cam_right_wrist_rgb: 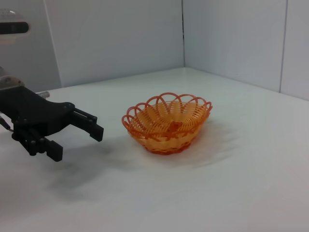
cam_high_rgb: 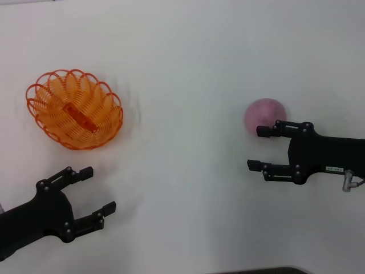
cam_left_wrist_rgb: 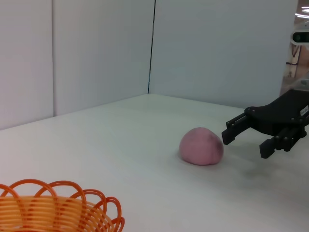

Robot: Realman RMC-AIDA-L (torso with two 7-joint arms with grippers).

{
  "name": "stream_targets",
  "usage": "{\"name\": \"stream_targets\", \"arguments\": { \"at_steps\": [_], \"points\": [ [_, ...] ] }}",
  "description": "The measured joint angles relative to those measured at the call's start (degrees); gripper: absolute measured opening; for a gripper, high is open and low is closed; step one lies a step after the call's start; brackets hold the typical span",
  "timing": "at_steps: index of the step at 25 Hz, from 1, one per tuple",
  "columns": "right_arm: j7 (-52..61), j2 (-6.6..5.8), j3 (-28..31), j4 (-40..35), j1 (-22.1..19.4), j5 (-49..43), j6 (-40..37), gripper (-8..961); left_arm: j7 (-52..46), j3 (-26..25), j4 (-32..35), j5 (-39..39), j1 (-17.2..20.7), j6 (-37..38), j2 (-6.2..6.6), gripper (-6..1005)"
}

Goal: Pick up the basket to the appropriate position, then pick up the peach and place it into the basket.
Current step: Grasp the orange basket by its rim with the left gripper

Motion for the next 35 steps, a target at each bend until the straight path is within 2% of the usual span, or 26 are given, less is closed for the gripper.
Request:
{"name": "stream_targets", "arguments": {
  "at_steps": [11,20,24,27,35],
  "points": [
    [0.1,0.06,0.0,0.0,0.1,0.0,0.0,786,-1.6,0.0,0.0,-0.2,-0.1,0.0,0.0,840],
    [0.2,0.04,0.4,0.0,0.1,0.0,0.1,785,-24.7,-0.2,5.4,0.1,-1.5,0.0,0.73,834],
    [0.2,0.0,0.4,0.0,0.2,0.0,0.1,785,-37.4,-0.2,7.0,0.6,-2.5,-0.2,2.24,831],
    [0.2,0.0,0.4,0.0,0.2,0.0,0.2,785,-41.4,-0.7,7.5,1.7,-3.4,0.3,3.12,811],
    [0.4,-0.01,0.4,0.0,0.2,0.0,0.2,785,-47.1,-0.8,9.8,4.4,-5.2,0.2,3.85,809]
  ]
}}
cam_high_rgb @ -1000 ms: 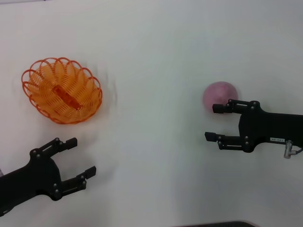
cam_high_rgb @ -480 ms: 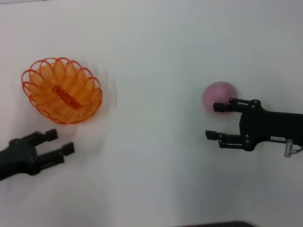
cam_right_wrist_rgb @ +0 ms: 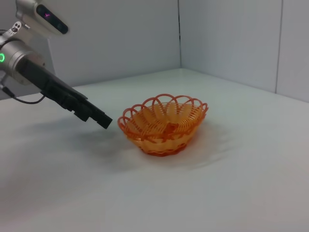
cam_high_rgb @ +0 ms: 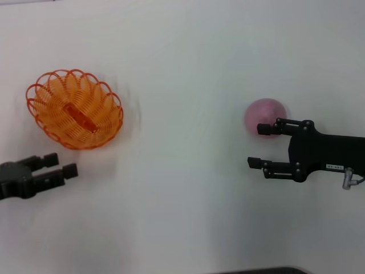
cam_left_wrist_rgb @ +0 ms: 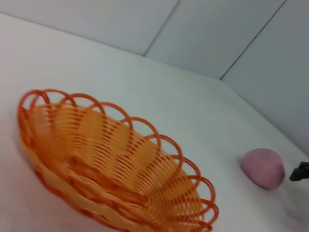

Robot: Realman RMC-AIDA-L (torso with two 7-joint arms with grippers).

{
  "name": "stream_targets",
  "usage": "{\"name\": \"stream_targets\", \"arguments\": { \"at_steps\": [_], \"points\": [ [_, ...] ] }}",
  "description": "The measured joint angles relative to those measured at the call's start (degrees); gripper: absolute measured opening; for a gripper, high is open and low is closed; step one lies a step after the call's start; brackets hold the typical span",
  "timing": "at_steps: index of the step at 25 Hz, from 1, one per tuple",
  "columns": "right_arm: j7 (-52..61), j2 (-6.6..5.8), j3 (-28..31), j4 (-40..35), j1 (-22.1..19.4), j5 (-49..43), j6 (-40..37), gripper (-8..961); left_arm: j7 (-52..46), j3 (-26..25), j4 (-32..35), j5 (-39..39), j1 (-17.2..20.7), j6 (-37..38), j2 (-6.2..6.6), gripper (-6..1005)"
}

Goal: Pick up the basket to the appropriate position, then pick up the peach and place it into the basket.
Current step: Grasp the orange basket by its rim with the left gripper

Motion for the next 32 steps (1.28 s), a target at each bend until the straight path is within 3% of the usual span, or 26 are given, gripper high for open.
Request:
{"name": "stream_targets", "arguments": {
  "at_steps": [11,15,32],
  "points": [
    [0.0,0.09,-0.3,0.0,0.1,0.0,0.0,785,-7.8,3.1,13.2,1.7,-2.0,0.5,-0.11,806],
    [0.1,0.09,-0.3,0.0,0.5,0.0,0.0,785,-12.0,4.7,18.3,7.6,-5.5,0.2,-0.19,805],
    [0.3,0.09,-0.4,0.0,1.4,0.0,0.0,784,-19.6,6.6,22.7,19.2,-15.7,-2.9,0.75,800]
  ]
}}
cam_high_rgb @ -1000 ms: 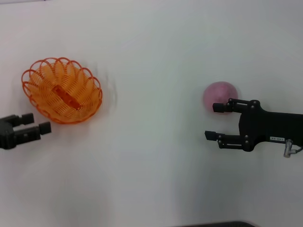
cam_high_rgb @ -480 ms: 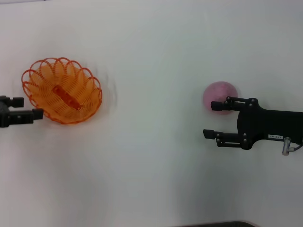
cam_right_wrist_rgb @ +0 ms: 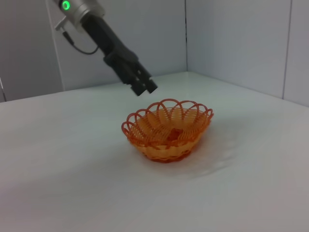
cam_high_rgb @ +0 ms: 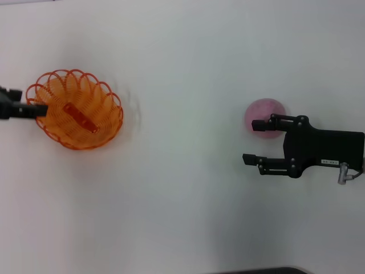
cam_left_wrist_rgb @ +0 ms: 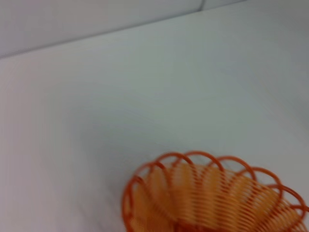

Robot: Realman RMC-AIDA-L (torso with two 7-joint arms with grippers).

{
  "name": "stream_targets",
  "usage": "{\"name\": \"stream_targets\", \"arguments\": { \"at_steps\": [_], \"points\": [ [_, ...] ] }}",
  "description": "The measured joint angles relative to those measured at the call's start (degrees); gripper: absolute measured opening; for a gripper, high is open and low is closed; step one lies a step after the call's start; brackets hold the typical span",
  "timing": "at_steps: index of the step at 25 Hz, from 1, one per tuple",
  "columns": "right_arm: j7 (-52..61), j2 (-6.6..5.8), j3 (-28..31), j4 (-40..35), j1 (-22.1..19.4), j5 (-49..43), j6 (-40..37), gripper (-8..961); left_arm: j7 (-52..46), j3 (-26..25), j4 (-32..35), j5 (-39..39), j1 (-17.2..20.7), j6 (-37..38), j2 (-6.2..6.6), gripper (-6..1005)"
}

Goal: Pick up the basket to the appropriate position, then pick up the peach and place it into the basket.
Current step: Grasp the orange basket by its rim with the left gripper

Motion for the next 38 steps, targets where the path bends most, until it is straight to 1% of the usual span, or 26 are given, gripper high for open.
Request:
{"name": "stream_targets", "arguments": {
  "at_steps": [2,4,7,8,12,16,19,26,32,38],
  "points": [
    [0.3,-0.01,0.0,0.0,0.1,0.0,0.0,784,-1.5,1.2,0.0,0.6,-1.1,-1.0,0.43,800],
    [0.4,-0.04,0.0,0.0,0.1,0.0,0.0,784,-3.6,3.6,-0.1,1.5,-2.4,-2.9,0.81,799],
    [0.5,-0.07,0.0,0.0,0.1,0.0,0.1,784,-5.9,6.7,-0.5,2.8,-3.8,-6.4,0.95,798],
    [0.5,-0.08,0.0,0.0,0.1,0.0,0.2,784,-6.1,6.9,-0.6,2.9,-4.1,-6.7,0.95,798],
    [0.5,-0.07,0.0,0.0,0.1,0.0,0.6,784,-6.8,7.7,-3.2,3.5,-7.1,-9.3,1.07,797],
    [0.5,-0.04,0.0,0.0,0.1,0.0,0.6,784,-9.0,10.0,-5.6,6.1,-9.4,-12.3,1.55,796],
    [0.5,-0.02,0.0,0.0,0.2,0.0,0.7,784,-10.0,11.2,-7.6,8.0,-10.8,-13.1,1.99,795],
    [0.5,0.0,0.0,0.0,0.3,0.0,0.7,783,-13.1,12.0,-8.8,11.6,-12.3,-14.6,2.24,793],
    [0.5,0.0,0.0,0.1,0.6,0.0,0.7,783,-16.0,13.0,-12.5,16.6,-14.8,-16.1,2.29,791],
    [0.5,0.0,-0.1,0.2,0.8,0.0,0.6,783,-19.2,17.0,-13.7,17.0,-15.7,-17.7,2.46,788]
  ]
}}
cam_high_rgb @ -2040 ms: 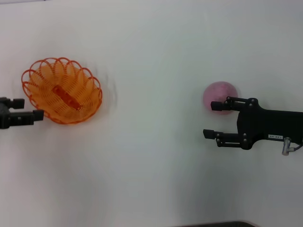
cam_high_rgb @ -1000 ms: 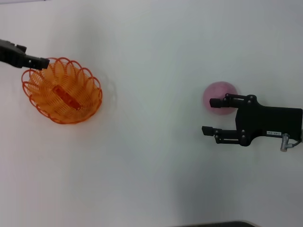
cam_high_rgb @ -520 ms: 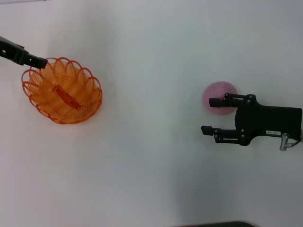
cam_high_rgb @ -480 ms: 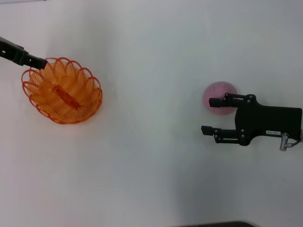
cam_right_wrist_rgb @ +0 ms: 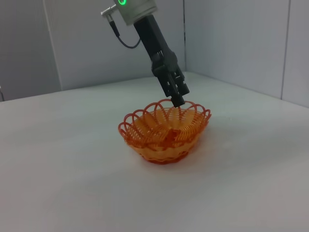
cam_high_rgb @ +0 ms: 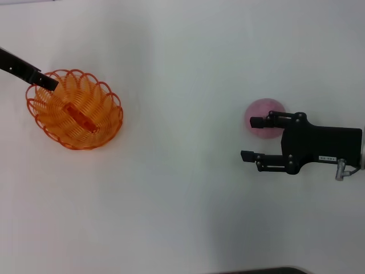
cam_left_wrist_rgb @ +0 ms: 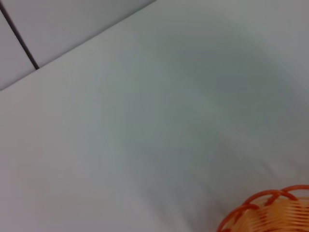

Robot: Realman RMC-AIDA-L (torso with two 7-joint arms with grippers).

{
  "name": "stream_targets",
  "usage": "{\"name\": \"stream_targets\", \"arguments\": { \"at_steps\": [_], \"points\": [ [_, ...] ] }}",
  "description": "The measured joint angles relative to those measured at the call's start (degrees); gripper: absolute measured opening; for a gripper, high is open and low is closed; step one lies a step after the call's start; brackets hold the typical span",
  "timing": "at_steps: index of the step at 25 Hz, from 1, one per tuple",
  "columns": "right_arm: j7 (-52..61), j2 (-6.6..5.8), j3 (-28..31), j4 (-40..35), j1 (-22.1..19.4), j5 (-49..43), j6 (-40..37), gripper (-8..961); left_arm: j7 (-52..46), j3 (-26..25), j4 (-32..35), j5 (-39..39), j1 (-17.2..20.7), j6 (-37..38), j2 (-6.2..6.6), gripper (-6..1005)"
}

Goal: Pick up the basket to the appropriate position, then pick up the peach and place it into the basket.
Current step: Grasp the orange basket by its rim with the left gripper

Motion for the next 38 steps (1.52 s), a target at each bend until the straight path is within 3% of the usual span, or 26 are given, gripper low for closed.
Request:
{"name": "stream_targets", "arguments": {
  "at_steps": [8,21,38],
  "points": [
    [0.0,0.0,0.0,0.2,0.1,0.0,0.0,783,-1.3,2.3,-0.3,0.0,-0.4,-0.5,0.07,777],
    [0.0,0.0,-0.4,0.4,0.1,-0.1,0.5,783,-1.7,5.7,-6.5,0.0,-0.9,-6.0,0.07,762],
    [0.0,0.09,-0.5,0.5,0.1,-0.1,0.8,782,-1.8,6.9,-6.7,0.0,-1.0,-6.1,0.01,741]
  ]
}}
